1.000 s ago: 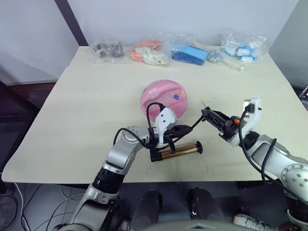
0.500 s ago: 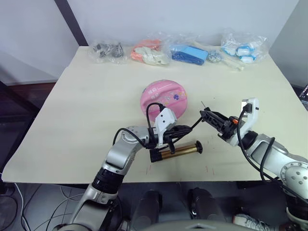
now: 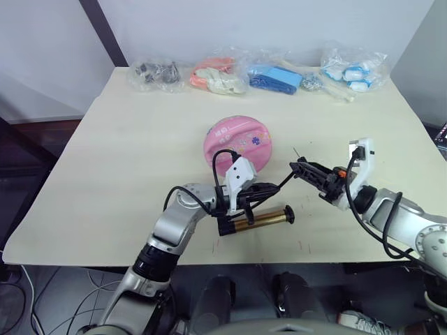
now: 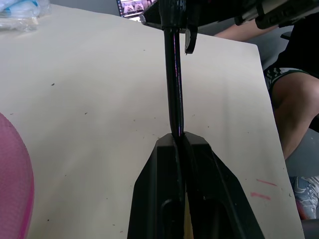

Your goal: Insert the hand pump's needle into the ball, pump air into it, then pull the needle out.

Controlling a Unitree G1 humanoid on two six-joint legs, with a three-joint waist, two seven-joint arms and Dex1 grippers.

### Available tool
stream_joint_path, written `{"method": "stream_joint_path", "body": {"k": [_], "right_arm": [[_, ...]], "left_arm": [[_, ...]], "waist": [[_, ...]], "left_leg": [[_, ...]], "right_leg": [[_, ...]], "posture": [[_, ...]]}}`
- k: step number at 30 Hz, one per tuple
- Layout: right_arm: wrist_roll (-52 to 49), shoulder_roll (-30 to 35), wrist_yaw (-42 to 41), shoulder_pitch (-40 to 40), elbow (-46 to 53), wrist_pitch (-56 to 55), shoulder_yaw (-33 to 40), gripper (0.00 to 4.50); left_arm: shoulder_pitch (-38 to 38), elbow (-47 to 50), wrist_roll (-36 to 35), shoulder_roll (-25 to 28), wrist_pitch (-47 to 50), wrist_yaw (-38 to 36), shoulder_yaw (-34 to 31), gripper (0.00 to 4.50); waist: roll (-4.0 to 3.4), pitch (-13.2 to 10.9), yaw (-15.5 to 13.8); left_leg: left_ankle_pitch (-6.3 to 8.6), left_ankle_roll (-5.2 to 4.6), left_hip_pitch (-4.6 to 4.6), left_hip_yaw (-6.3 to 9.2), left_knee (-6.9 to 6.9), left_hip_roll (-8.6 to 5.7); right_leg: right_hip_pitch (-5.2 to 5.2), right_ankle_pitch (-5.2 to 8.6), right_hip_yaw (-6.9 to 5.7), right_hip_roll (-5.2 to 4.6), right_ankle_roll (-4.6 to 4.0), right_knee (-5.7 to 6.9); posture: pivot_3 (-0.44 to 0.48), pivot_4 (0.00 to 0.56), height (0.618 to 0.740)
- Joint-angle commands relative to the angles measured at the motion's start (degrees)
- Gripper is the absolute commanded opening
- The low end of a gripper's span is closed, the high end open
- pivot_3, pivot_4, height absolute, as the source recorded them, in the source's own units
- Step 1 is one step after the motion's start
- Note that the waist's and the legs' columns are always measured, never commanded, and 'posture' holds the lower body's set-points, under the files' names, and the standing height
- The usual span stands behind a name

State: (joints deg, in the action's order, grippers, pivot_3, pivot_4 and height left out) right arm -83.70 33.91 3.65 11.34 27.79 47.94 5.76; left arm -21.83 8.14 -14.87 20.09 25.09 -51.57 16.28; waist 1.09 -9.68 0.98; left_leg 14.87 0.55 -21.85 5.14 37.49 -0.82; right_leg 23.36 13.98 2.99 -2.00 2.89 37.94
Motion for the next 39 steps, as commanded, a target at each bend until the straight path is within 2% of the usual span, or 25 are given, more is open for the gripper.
{"method": "stream_joint_path", "body": {"k": [1,21,33,36,39], "right_arm": [[-1.5,0.7,-1.0,1.4,0.3,0.2,2.2,2.66],[-2.8,1.6,-0.5,-1.1,2.1,0.5,3.2,2.66],[-1.2,0.1,-0.1,0.1,0.9,0.3,1.7,2.66],[-0.6,-0.5,0.1,0.7,0.4,0.6,1.4,1.86],[-0.4,-0.8,0.2,0.8,0.3,0.8,1.3,0.37]], "left_arm": [[0.2,3.0,-1.0,0.1,-0.5,-0.2,-0.1,0.0],[0.6,3.5,-1.2,0.1,-0.3,0.1,-0.1,0.0],[0.6,3.6,-1.3,0.2,-0.3,0.1,0.0,0.0],[0.6,3.5,-1.2,0.2,-0.4,0.2,0.0,0.0],[0.7,3.6,-1.3,0.2,-0.3,0.2,-0.1,0.0]], "waist": [[0.0,0.0,0.0],[0.0,0.0,0.0],[0.0,0.0,0.0],[-0.01,0.0,0.0],[-0.01,0.0,0.0]], "left_leg": [[0.0,0.0,0.0,0.0,0.0,0.0],[0.0,0.0,0.0,0.0,0.0,0.01],[0.0,0.0,0.0,0.0,0.0,0.01],[0.0,0.0,0.0,0.0,0.0,0.01],[0.0,0.0,-0.01,0.0,0.0,0.0]], "right_leg": [[0.0,0.0,0.0,0.0,0.0,0.0],[0.0,0.0,0.0,0.0,0.0,-0.01],[0.0,0.0,0.0,0.0,0.0,-0.01],[0.0,0.0,0.0,0.0,0.01,-0.01],[0.01,0.0,-0.01,0.0,0.01,-0.02]], "posture": [[0.0,0.15,0.74],[0.0,0.15,0.74],[0.0,0.15,0.74],[0.0,0.15,0.74],[0.0,0.15,0.74]]}}
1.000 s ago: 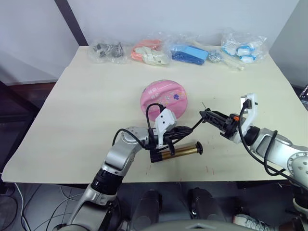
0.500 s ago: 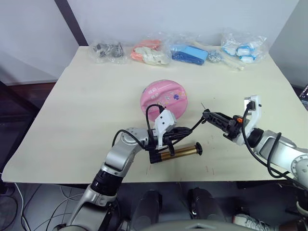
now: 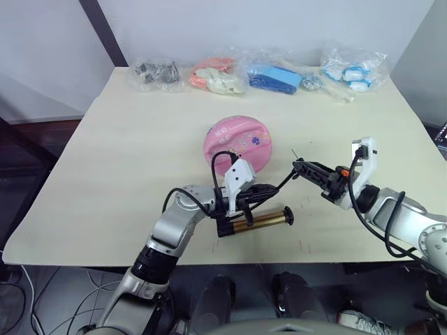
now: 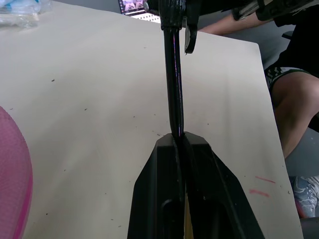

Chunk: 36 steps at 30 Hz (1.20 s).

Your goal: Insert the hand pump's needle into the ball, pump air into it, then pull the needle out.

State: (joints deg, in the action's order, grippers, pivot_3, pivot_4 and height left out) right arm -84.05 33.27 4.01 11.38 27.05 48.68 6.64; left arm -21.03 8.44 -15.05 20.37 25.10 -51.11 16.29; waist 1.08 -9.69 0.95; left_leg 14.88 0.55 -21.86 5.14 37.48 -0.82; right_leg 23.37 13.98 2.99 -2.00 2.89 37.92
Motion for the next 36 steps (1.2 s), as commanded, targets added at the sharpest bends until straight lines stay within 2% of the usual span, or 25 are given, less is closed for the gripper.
{"method": "stream_joint_path", "body": {"k": [1,11,14,17,19,21,22,23,28,36], "right_arm": [[-0.2,-0.1,-0.1,0.7,1.1,0.2,0.4,0.34],[-0.7,-0.5,0.8,0.6,1.2,0.5,0.6,0.34],[-0.9,-0.8,1.2,1.0,1.0,0.3,0.9,0.34],[-1.3,-0.9,1.6,1.6,0.8,0.4,1.0,0.34],[-1.3,-0.7,1.8,1.9,0.6,0.9,0.8,0.34],[-1.0,0.0,1.6,2.5,0.4,1.7,0.5,0.34],[-1.0,0.0,2.0,2.9,0.1,2.1,0.3,0.34],[-0.9,0.4,2.6,3.7,-0.4,2.9,-0.2,0.34],[-5.4,-0.4,7.2,7.7,-3.3,5.1,-1.6,0.34],[-23.7,-1.5,17.8,16.3,-14.7,7.4,-5.9,0.34]], "left_arm": [[-0.1,3.4,-1.1,0.0,-0.4,-0.2,-0.1,0.0],[0.2,3.4,-1.1,-0.1,-0.1,0.9,-1.1,0.0],[0.7,3.3,-4.3,0.8,0.3,-1.1,-3.8,0.0],[1.5,4.3,-6.6,1.6,1.2,-1.5,-5.5,0.94],[2.0,6.0,-9.1,2.3,4.2,-1.1,-7.0,1.78],[2.6,8.3,-11.7,3.6,7.4,-1.0,-8.8,2.84],[3.0,9.4,-13.1,4.4,8.7,-1.2,-9.8,3.11],[3.6,10.6,-14.1,6.0,9.6,-1.7,-11.1,3.65],[4.6,12.5,-17.3,13.7,11.9,-3.3,-17.6,3.67],[7.5,9.4,-17.1,25.4,7.8,-8.7,-27.0,3.67]], "waist": [[0.0,0.0,0.0],[0.0,0.0,0.0],[0.0,0.0,0.1],[-0.01,0.0,0.1],[-0.02,0.0,0.1],[-0.02,0.0,0.1],[-0.02,0.0,0.1],[-0.02,0.0,0.1],[-0.04,-0.1,0.9],[-0.04,-0.2,1.5]], "left_leg": [[0.0,0.0,0.0,0.01,0.0,0.0],[0.0,0.0,0.0,0.0,0.0,0.0],[0.0,0.0,0.0,0.0,0.0,0.0],[0.0,0.0,-0.01,0.0,-0.02,0.03],[0.0,0.0,-0.02,0.0,-0.02,0.03],[0.0,0.0,-0.04,0.0,-0.02,0.03],[0.0,0.0,-0.04,-0.01,-0.02,0.03],[0.0,0.0,-0.04,0.0,-0.03,0.03],[0.0,0.0,-0.04,0.0,-0.07,0.08],[0.0,0.0,-0.08,-0.07,-0.14,0.13]], "right_leg": [[0.0,0.0,0.0,0.0,0.0,0.0],[0.0,0.0,0.0,0.0,0.0,0.0],[0.0,0.0,0.0,0.0,0.0,0.0],[0.04,0.0,0.0,0.02,0.0,0.01],[0.05,0.0,0.01,0.02,0.0,0.01],[0.06,0.0,0.01,0.01,0.0,0.0],[0.07,0.0,0.02,0.01,0.0,0.0],[0.07,0.0,0.01,0.01,0.0,0.0],[0.15,0.0,0.0,0.07,-0.02,0.04],[0.24,0.0,0.06,0.08,-0.06,0.02]], "posture": [[0.0,0.15,0.74],[0.0,0.15,0.74],[0.0,0.15,0.74],[0.0,0.15,0.74],[0.0,0.15,0.74],[0.0,0.15,0.74],[0.0,0.15,0.74],[0.0,0.15,0.74],[0.0,0.15,0.74],[0.0,0.15,0.74]]}}
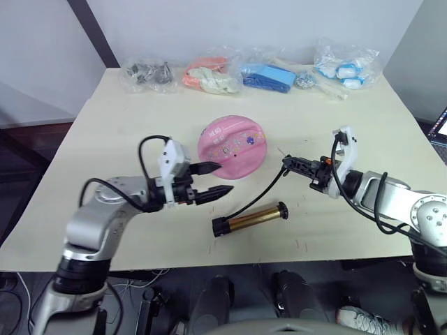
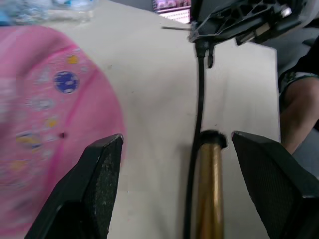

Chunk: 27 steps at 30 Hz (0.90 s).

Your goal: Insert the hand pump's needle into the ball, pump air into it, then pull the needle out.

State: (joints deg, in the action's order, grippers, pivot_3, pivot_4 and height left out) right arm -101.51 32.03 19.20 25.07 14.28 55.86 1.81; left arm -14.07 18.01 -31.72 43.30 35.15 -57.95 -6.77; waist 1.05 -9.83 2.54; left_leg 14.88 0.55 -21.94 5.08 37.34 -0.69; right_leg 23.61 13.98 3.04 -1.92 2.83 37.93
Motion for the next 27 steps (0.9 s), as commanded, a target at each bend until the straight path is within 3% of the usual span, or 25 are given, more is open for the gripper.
{"method": "stream_joint_path", "body": {"k": [1,7,15,18,21,27], "right_arm": [[-7.2,-0.1,3.1,3.3,-2.7,0.5,-1.5,0.34],[-10.0,-4.3,5.3,10.7,-11.6,2.2,-6.2,0.34],[-9.2,-10.4,8.1,17.0,-22.1,3.4,-6.9,0.34],[-7.8,-10.9,9.4,19.3,-26.4,5.6,-7.3,0.34],[-2.6,-11.9,7.4,21.8,-30.2,5.3,-5.8,0.34],[1.3,-14.6,6.6,22.2,-31.5,6.9,-4.0,0.34]], "left_arm": [[0.6,-0.5,-0.5,3.2,-2.7,-2.2,-4.3,3.67],[-6.2,-4.9,-0.6,10.7,-2.7,-6.6,-5.7,3.67],[-17.9,-12.6,1.9,16.8,2.3,-10.6,0.7,3.67],[-22.5,-15.4,4.6,16.9,2.4,-10.7,4.2,3.67],[-31.9,-16.9,10.3,15.2,10.5,-7.0,12.9,3.67],[-41.0,-23.7,16.7,10.9,10.0,-8.5,21.3,3.67]], "waist": [[-0.02,0.0,-0.1],[0.12,-0.2,-0.2],[0.07,-0.2,0.0],[0.07,-0.2,0.0],[0.12,-0.3,-0.2],[0.1,-0.3,0.7]], "left_leg": [[0.0,0.0,-0.01,0.01,-0.01,-0.01],[0.0,0.0,-0.08,0.03,0.03,-0.02],[0.0,0.0,-0.2,0.01,-0.04,-0.05],[0.0,0.0,-0.47,0.06,-0.02,-0.05],[-0.01,0.01,-0.79,0.12,0.07,-0.08],[-0.01,0.0,-0.88,0.12,0.05,-0.12]], "right_leg": [[0.01,0.0,-0.01,0.0,0.0,0.0],[0.05,-0.02,-0.06,0.0,0.0,-0.02],[0.23,-0.02,-0.04,-0.01,-0.01,0.0],[0.48,-0.03,-0.09,-0.02,-0.02,0.02],[0.73,-0.05,-0.15,-0.02,-0.02,0.07],[0.85,-0.07,-0.15,-0.04,-0.03,0.12]], "posture": [[0.0,0.15,0.74],[0.0,0.15,0.74],[0.0,0.15,0.74],[0.0,0.15,0.74],[0.0,0.15,0.74],[0.0,0.15,0.74]]}}
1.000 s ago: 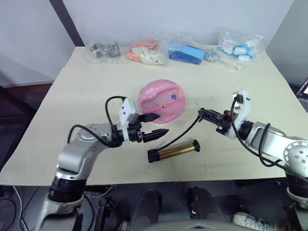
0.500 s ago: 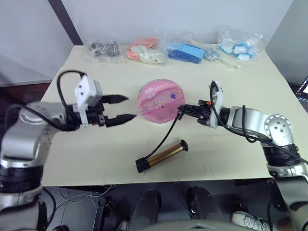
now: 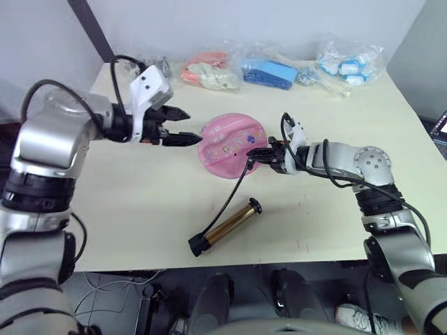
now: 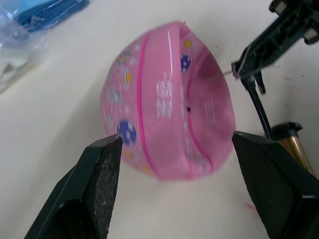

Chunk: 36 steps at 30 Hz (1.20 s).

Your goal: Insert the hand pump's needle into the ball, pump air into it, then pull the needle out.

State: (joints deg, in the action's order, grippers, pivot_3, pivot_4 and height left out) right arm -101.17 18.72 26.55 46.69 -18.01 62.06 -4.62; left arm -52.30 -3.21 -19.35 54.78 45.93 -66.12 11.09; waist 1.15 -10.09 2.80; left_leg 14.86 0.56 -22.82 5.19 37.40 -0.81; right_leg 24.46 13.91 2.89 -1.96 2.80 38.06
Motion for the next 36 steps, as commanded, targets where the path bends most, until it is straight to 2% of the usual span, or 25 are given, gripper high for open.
{"method": "stream_joint_path", "body": {"k": [1,8,13,20,34,36], "right_arm": [[1.5,-1.9,-0.6,0.4,0.9,0.9,2.7,0.34],[4.6,-6.4,0.9,0.8,1.2,1.0,5.7,0.34],[5.5,-8.8,2.8,0.0,3.1,1.5,7.4,0.34],[6.5,-10.7,4.0,-0.6,4.4,2.1,8.5,0.34],[9.0,-13.0,3.3,-0.7,3.2,4.0,9.2,0.34],[9.8,-13.8,3.3,-0.4,2.8,4.0,9.4,0.34]], "left_arm": [[-3.4,-3.3,5.4,-1.3,-0.7,-0.1,4.7,3.67],[-4.7,-9.2,11.1,-6.1,-6.0,0.9,7.9,3.67],[-2.9,-10.3,14.0,-6.5,-9.3,2.1,6.4,3.67],[0.1,-7.0,11.4,-6.2,-5.3,3.8,0.7,3.67],[6.4,-3.4,12.3,-7.2,-3.6,8.3,-0.1,3.67],[6.6,-3.1,12.2,-7.6,-3.3,8.9,-0.2,3.17]], "waist": [[0.0,0.0,0.6],[0.0,0.0,1.3],[0.0,0.0,1.2],[0.0,0.0,1.3],[0.0,0.0,1.3],[0.0,0.0,1.3]], "left_leg": [[-0.01,0.01,-0.08,-0.02,-0.04,0.01],[-0.01,0.01,-0.1,-0.15,-0.03,0.01],[-0.02,0.01,-0.08,-0.13,0.12,-0.02],[-0.02,0.01,-0.01,-0.12,0.26,-0.02],[-0.02,0.01,-0.01,-0.14,0.27,-0.02],[-0.02,0.01,0.0,-0.14,0.27,-0.02]], "right_leg": [[0.11,0.0,0.03,0.0,-0.01,0.03],[0.29,0.0,0.17,0.0,-0.02,0.22],[0.31,0.0,0.18,-0.04,-0.02,0.52],[0.34,0.0,0.21,-0.02,-0.03,0.79],[0.34,-0.01,0.23,-0.02,-0.03,0.8],[0.34,-0.01,0.23,-0.02,-0.03,0.8]], "posture": [[0.0,0.15,0.74],[0.0,0.15,0.74],[0.0,0.15,0.74],[0.0,0.15,0.74],[0.0,0.15,0.74],[0.0,0.15,0.74]]}}
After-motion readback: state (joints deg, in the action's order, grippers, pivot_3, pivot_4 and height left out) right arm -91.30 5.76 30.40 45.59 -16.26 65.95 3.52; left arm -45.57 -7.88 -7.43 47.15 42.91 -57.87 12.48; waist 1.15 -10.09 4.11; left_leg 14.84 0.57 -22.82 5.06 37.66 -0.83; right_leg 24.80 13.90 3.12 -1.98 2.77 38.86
